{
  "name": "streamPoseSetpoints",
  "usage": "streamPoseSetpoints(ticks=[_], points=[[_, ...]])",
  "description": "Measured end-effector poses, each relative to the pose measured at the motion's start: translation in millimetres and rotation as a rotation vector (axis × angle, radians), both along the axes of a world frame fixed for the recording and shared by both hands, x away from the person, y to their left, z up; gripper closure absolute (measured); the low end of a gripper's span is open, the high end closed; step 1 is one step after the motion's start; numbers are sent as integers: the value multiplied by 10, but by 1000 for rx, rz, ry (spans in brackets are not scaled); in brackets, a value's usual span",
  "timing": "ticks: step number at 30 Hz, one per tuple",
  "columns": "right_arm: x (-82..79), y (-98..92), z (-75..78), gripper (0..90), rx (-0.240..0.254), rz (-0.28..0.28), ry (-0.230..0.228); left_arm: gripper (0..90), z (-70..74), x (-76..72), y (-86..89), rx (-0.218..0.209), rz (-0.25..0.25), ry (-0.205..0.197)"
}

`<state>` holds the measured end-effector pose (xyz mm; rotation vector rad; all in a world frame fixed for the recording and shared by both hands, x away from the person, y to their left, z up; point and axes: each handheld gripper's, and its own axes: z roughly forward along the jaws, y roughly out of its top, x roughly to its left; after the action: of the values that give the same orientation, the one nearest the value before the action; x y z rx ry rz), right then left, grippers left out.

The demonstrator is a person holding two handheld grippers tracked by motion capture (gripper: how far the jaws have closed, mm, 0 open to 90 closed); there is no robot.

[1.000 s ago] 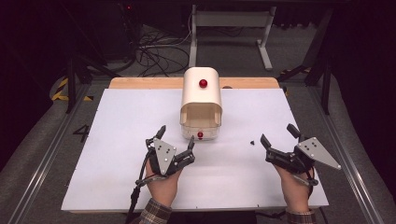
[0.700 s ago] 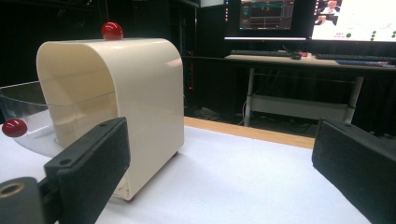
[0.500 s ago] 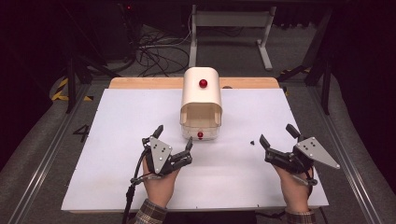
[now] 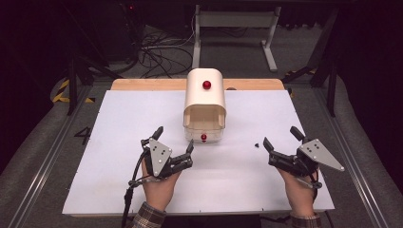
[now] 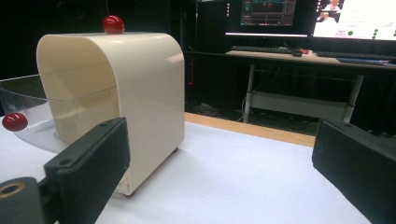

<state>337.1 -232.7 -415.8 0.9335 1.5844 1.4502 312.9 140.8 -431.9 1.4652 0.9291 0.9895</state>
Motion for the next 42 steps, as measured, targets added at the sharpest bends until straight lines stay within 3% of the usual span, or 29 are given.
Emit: streamPoseSetpoints(ticks=[4, 18, 23, 27, 42], points=[[3, -3, -5, 49, -3, -7, 5, 41, 1, -3, 55, -11, -19, -7], [8, -3, -12, 49, -11, -6, 11, 40, 15, -7, 187, 17, -42, -9], [7, -7, -12, 49, -13, -7, 13, 40, 37, -9, 276, 20, -55, -15], [7, -1, -13, 49, -9, -2, 11, 39, 60, -8, 413, -4, -59, -18], [-10, 6, -16, 49, -4, 0, -9, 36, 42, -34, 631, 21, -81, -31]])
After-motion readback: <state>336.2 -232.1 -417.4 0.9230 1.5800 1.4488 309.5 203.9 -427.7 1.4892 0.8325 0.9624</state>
